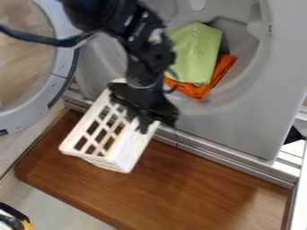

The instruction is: Move the white basket to the left side of the table

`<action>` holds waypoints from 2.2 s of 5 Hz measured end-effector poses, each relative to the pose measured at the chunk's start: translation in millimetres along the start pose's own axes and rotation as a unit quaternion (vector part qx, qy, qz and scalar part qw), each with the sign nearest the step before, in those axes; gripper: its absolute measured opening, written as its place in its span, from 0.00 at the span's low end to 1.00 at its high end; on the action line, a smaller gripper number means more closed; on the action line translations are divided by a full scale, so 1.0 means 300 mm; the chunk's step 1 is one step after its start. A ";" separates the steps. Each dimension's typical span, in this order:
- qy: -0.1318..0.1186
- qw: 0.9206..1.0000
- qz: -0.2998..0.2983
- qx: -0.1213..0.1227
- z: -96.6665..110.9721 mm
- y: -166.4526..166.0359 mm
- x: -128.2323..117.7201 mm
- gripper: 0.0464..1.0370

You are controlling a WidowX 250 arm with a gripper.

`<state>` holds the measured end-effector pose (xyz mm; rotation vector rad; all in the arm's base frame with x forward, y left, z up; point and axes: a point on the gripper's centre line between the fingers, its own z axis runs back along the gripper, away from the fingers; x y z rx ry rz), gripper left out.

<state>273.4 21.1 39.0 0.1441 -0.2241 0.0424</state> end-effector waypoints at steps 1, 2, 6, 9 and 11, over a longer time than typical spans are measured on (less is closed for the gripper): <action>0.020 1.000 0.010 0.015 -0.074 0.103 -0.019 0.04; 0.033 0.999 0.000 0.027 -0.135 0.154 -0.037 0.04; 0.052 0.997 -0.032 0.038 -0.257 0.205 -0.052 0.28; 0.014 1.000 -0.013 -0.008 -0.104 0.151 -0.018 0.98; 0.031 0.999 -0.004 -0.043 -0.046 0.134 -0.009 0.97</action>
